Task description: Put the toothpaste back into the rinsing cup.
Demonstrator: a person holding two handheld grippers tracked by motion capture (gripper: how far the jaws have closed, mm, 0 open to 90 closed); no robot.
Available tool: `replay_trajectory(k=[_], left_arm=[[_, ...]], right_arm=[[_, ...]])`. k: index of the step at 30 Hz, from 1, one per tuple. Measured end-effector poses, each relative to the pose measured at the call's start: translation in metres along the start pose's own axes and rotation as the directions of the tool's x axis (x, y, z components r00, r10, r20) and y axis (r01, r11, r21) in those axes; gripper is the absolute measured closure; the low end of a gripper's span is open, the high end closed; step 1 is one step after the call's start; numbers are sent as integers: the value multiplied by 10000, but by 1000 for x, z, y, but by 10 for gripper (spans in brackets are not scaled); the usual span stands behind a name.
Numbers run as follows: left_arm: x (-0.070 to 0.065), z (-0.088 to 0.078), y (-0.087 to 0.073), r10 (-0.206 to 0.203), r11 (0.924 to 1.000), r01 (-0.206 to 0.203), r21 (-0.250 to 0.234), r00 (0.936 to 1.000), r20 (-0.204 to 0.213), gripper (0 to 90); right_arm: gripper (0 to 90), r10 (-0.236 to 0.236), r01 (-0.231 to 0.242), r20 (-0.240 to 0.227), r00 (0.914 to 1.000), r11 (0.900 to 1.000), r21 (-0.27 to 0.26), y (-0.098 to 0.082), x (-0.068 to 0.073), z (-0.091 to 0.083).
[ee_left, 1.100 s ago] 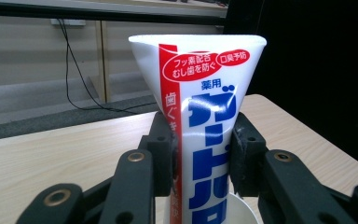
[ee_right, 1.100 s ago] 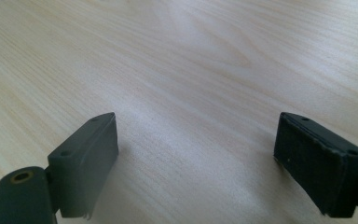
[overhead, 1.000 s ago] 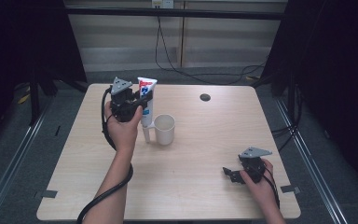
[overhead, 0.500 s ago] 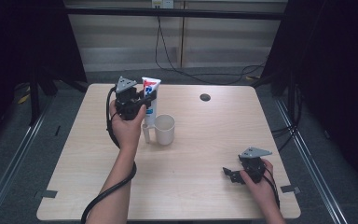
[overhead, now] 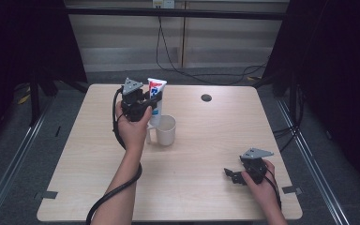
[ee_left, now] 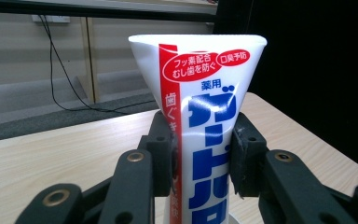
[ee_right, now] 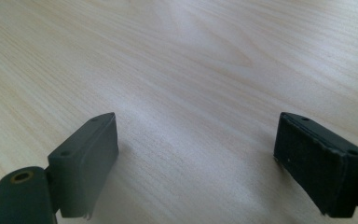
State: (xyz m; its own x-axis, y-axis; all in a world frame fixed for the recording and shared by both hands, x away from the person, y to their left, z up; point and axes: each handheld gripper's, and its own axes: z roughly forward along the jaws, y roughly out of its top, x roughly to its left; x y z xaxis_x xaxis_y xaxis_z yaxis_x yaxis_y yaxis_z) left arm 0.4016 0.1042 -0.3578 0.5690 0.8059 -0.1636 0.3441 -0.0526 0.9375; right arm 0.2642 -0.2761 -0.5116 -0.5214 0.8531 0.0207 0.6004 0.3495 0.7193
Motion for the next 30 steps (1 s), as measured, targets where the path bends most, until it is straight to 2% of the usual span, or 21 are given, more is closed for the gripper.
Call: replay_trajectory(k=[10, 30], left_arm=[[-9, 5, 1, 94, 9999, -93, -101, 9998, 173, 662], [-11, 12, -4, 66, 10000, -67, 47, 9995, 298, 659]], right_arm=[[133, -2, 2, -12, 10000, 10000, -7, 0, 0, 0], [133, -35, 35, -41, 10000, 10000, -20, 0, 0, 0]])
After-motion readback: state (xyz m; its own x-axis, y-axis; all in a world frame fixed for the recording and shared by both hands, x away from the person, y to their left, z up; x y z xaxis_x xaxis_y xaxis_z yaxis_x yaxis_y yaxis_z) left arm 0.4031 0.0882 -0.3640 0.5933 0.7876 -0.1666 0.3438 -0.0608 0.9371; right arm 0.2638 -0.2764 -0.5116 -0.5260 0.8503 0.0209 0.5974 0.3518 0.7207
